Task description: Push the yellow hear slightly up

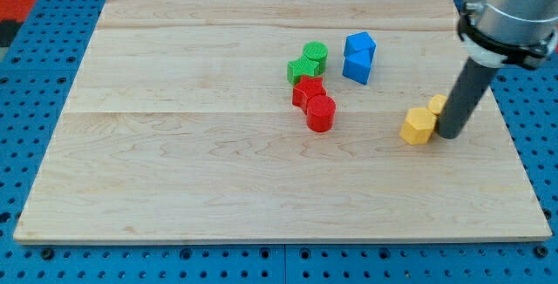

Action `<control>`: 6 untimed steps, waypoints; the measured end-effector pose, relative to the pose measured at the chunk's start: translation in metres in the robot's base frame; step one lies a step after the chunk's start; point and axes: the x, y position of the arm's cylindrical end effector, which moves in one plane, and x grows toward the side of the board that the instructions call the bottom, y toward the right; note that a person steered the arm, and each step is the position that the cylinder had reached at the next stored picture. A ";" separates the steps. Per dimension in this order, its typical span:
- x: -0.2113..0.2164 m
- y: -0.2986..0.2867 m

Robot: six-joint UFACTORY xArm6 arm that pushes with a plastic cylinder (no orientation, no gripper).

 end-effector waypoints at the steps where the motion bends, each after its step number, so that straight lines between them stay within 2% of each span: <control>1: -0.008 -0.026; 2: -0.012 -0.040; 4: 0.023 -0.009; 6: -0.051 -0.004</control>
